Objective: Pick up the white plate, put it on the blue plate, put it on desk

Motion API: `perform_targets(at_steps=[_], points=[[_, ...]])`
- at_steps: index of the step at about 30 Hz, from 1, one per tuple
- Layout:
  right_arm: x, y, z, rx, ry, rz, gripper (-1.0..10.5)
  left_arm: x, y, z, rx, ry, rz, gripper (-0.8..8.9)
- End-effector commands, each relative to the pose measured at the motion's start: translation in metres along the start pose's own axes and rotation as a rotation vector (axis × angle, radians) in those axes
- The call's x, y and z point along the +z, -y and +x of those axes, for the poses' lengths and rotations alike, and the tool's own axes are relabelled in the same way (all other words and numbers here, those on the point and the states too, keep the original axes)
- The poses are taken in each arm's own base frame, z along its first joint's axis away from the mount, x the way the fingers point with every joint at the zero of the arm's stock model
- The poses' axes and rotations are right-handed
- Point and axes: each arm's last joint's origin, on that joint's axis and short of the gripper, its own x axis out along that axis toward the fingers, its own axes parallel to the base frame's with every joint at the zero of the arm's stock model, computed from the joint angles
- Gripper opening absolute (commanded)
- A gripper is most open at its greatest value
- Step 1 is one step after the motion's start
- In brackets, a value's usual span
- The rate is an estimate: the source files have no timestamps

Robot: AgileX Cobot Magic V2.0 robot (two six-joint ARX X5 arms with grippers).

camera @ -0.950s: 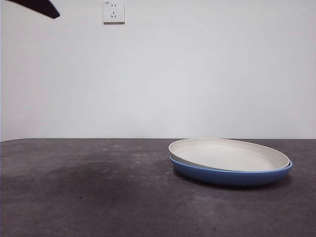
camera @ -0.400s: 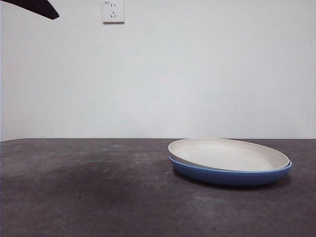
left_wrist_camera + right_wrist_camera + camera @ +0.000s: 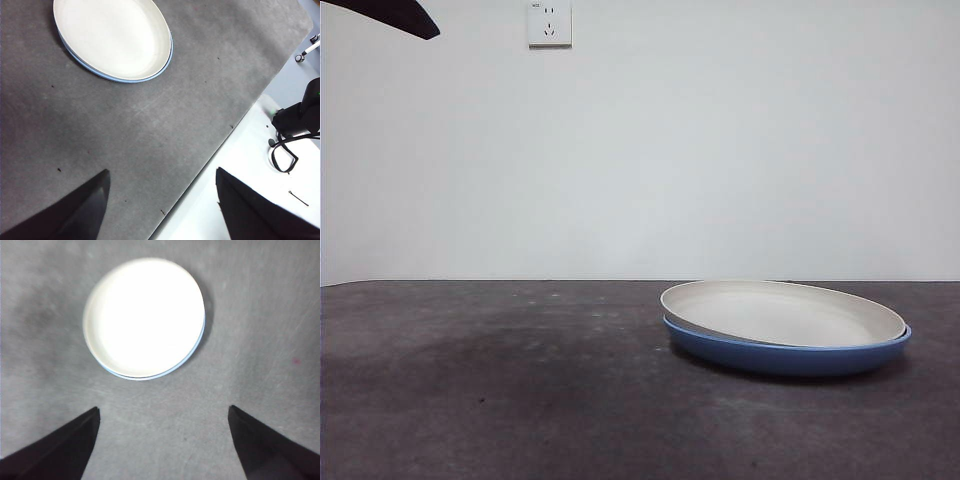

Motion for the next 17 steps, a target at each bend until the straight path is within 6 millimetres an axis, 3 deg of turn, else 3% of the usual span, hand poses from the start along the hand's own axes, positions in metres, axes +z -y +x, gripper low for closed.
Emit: perform_targets(at_steps=[1,6,17], points=[[0.006,0.008,0.031,0.004,-0.030,0.028,4.1,0.003,0.002,0.000,-0.010,0.006,0.032,3.39],[0.012,0.022,0.084,0.029,-0.082,0.072,4.1,0.003,0.002,0.000,-0.010,0.006,0.034,3.39],[0.028,0.044,0.163,0.017,-0.174,0.115,4.1,0.003,0.002,0.000,-0.009,0.006,0.033,3.39]])
